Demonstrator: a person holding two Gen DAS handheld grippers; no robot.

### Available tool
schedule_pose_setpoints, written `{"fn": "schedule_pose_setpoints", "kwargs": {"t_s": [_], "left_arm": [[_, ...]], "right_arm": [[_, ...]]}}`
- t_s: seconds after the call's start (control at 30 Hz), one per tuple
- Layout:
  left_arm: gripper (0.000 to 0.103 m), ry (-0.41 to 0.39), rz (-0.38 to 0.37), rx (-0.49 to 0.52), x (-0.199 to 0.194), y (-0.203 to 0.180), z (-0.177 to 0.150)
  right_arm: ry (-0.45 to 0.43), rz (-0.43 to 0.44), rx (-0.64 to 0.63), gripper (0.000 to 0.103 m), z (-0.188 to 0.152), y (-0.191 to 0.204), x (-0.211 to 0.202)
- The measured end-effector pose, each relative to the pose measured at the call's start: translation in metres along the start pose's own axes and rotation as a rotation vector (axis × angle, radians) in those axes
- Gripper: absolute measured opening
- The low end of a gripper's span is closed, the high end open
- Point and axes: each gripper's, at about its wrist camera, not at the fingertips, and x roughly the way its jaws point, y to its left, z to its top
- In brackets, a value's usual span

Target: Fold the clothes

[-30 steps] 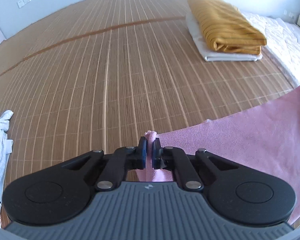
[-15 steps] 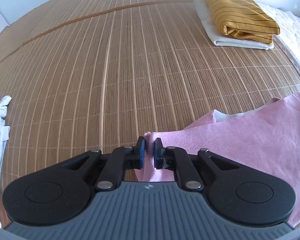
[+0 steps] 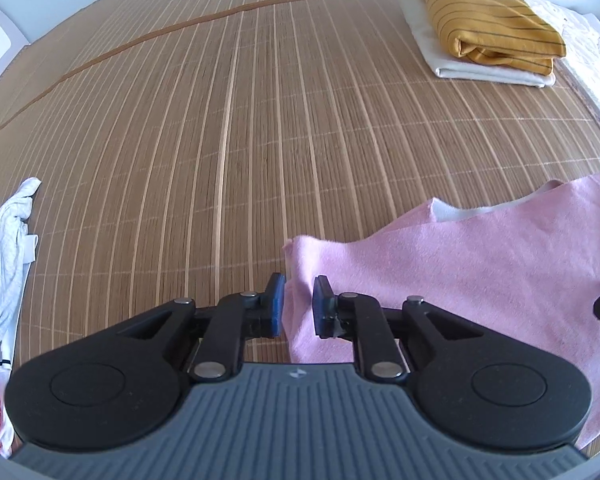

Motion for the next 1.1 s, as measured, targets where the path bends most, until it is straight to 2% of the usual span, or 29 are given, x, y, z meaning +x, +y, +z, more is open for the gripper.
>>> {"fn": "schedule_pose_setpoints", "kwargs": {"t_s": [0.17, 0.27, 0.33, 0.4, 0.47, 0.53, 0.67, 0.77, 0.8, 0.97, 1.1], "left_arm": [[0.018, 0.021, 0.028, 0.028, 0.005, 0.005, -0.011], [0.029, 0.035, 0.061, 0.039, 0.005, 0.013, -0.018], [0.030, 0.045, 0.076, 0.002, -0.004, 0.027, -0.025], [0.030, 0.056, 0.015, -0.084, -0.016, 0.043, -0.035], [0.031, 0.069, -0.096, -0.189, -0.029, 0.053, -0.049], [0.031, 0.081, -0.165, -0.233, -0.036, 0.049, -0.061], [0.032, 0.147, -0.146, -0.205, -0.028, 0.023, -0.081], [0.035, 0.178, -0.116, -0.236, -0.024, 0.019, -0.100], [0.042, 0.183, -0.117, -0.247, -0.027, 0.021, -0.107], [0.043, 0.205, -0.138, -0.292, -0.045, 0.033, -0.144], [0.043, 0.224, -0.155, -0.328, -0.059, 0.043, -0.173]], "right_arm": [[0.022, -0.056, 0.011, 0.041, -0.009, -0.021, -0.002], [0.017, -0.093, 0.036, 0.041, -0.010, -0.036, -0.010], [0.010, -0.127, 0.039, 0.041, -0.011, -0.040, -0.018], [-0.010, -0.140, 0.039, 0.042, -0.010, -0.037, -0.027], [-0.030, -0.128, 0.024, 0.046, -0.010, -0.029, -0.034], [-0.033, -0.071, 0.003, 0.048, -0.010, -0.014, -0.032], [-0.002, 0.036, -0.068, 0.049, -0.014, 0.025, -0.014], [0.037, 0.073, -0.151, 0.050, -0.019, 0.054, 0.004], [0.049, 0.076, -0.172, 0.050, -0.021, 0.062, 0.010], [0.085, 0.046, -0.199, 0.055, -0.037, 0.071, 0.014], [0.120, 0.022, -0.215, 0.055, -0.037, 0.073, 0.007]]}}
